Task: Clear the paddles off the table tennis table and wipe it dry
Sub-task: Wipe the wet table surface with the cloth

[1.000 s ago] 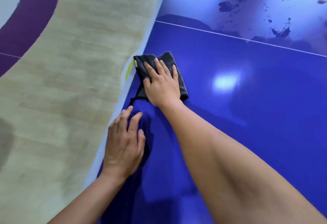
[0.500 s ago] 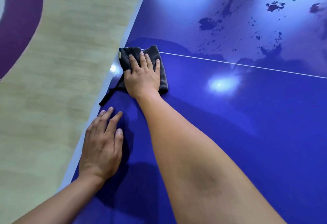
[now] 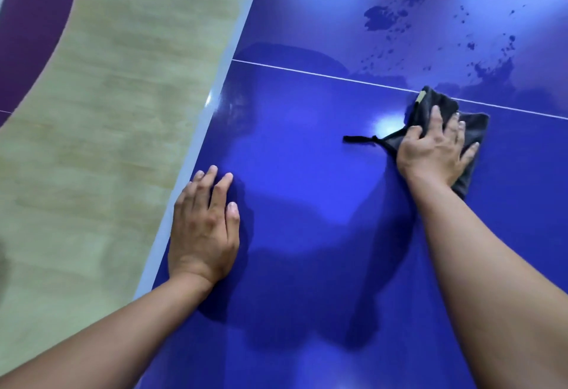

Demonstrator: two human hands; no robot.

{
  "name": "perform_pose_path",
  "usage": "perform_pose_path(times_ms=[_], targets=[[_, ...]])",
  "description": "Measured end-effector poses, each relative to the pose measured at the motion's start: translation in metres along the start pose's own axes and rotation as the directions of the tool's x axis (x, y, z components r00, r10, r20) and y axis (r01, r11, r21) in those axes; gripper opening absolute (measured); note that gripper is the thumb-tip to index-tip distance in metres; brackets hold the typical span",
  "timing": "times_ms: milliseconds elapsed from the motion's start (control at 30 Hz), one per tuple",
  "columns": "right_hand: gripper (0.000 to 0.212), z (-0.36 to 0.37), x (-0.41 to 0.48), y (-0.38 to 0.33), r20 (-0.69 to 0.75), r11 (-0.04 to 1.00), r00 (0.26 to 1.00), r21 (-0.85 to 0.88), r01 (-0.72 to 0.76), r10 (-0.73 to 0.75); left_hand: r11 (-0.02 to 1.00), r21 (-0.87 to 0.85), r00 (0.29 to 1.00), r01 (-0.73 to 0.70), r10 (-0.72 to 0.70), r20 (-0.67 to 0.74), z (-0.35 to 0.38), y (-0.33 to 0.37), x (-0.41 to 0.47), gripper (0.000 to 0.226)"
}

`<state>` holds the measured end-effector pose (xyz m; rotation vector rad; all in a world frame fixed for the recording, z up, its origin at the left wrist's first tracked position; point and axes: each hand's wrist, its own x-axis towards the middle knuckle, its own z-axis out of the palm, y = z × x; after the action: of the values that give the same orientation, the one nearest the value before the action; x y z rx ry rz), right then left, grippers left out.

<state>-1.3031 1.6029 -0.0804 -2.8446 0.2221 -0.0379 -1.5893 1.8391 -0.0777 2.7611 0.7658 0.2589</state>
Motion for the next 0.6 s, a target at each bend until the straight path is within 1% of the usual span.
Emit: perform_pose_path(times_ms=[133,200,233,267,333,400,467,500,533,567,600], targets=[[0.063,0.007,-0.011,-0.031,-0.043,0.990,0.989,0.006,-0.139,0.139,1.000,0.023,1.000,-0.008,0.008,0.026,0.003,0.000,-0.001,0.052],[0.063,0.014,-0.022,-0.063,-0.030,0.992,0.991,0.008,-0.127,0.127,1.000,0.016,1.000,-0.013,0.013,0.021,0.004,-0.004,0.001,0.053],[0.062,0.019,-0.032,-0.084,-0.014,0.997,0.997,-0.003,-0.076,0.076,1.000,0.013,1.000,-0.016,0.016,0.018,0.005,-0.005,0.002,0.053],[0.062,0.026,-0.043,-0.107,0.009,1.000,1.000,-0.019,0.008,-0.008,1.000,0.015,1.000,-0.017,0.017,0.017,0.006,-0.006,0.003,0.052],[0.062,0.044,-0.071,-0.161,0.074,0.972,0.971,-0.037,0.232,-0.228,1.000,0.019,1.000,-0.018,0.018,0.018,0.007,-0.009,0.002,0.052],[0.061,0.061,-0.101,-0.212,0.147,0.894,0.884,-0.002,0.448,-0.443,0.999,0.008,0.999,-0.039,0.039,0.010,0.008,-0.011,0.002,0.053],[0.059,0.071,-0.125,-0.251,0.217,0.778,0.751,0.075,0.624,-0.624,0.999,-0.004,0.999,-0.049,0.049,-0.007,0.008,-0.014,0.005,0.053],[0.058,0.072,-0.132,-0.260,0.241,0.736,0.702,0.102,0.669,-0.671,0.998,-0.012,0.998,-0.054,0.054,-0.012,0.008,-0.015,0.005,0.053],[0.057,0.072,-0.134,-0.263,0.254,0.713,0.673,0.122,0.690,-0.694,0.998,-0.022,0.998,-0.058,0.058,-0.016,0.008,-0.017,0.005,0.053],[0.056,0.069,-0.132,-0.257,0.257,0.709,0.666,0.139,0.692,-0.700,0.997,-0.031,0.998,-0.064,0.063,-0.015,0.009,-0.018,0.005,0.054],[0.056,0.066,-0.127,-0.246,0.250,0.720,0.679,0.152,0.677,-0.690,0.997,-0.037,0.998,-0.068,0.068,-0.010,0.009,-0.019,0.004,0.054]])
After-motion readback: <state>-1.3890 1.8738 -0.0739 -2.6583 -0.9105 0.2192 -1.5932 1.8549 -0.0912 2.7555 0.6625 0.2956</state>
